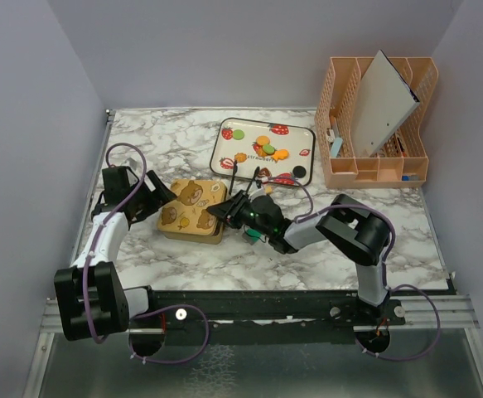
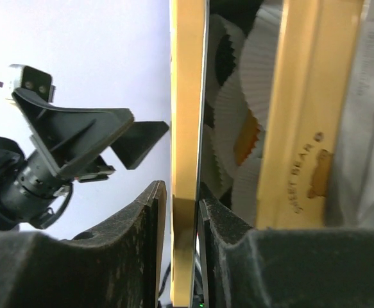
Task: Pack the cookies
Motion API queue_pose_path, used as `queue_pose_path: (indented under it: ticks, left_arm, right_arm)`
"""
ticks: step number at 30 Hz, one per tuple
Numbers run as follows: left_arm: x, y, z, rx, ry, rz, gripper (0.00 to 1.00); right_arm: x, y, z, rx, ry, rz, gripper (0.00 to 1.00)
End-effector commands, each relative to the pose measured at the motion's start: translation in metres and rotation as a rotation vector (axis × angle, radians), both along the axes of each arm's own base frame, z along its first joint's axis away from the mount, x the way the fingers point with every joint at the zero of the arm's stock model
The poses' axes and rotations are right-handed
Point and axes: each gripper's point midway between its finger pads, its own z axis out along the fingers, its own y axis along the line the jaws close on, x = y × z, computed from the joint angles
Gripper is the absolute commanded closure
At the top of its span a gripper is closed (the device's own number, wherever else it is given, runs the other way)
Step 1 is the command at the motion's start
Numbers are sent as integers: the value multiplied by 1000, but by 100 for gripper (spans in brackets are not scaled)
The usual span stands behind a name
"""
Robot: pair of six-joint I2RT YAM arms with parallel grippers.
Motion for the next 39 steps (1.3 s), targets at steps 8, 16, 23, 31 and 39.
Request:
queue_pose_path:
  ticks: [8,16,23,31,39]
  left_arm:
    - [-4,-20,-5,-23,-2,-95,18]
    - [-5,-23,-2,-10,-10,-111,19]
    - [-5,-24,-2,-2,-11,-115,19]
    - [-5,-26,-4,-4,-5,-120,19]
    - [-5,-28,-3,-10,-6,-126,19]
  right_arm:
    - [1,-17,0,-115,-65,-47,55]
    - [0,-25,-5,-238,-81,-35,50]
    - [-4,-35,-9,-345,-94,-16,47]
    - [-3,-53,-3,-490,-156,-15,42]
    - [-20,-51,-6,-523,-191,102,42]
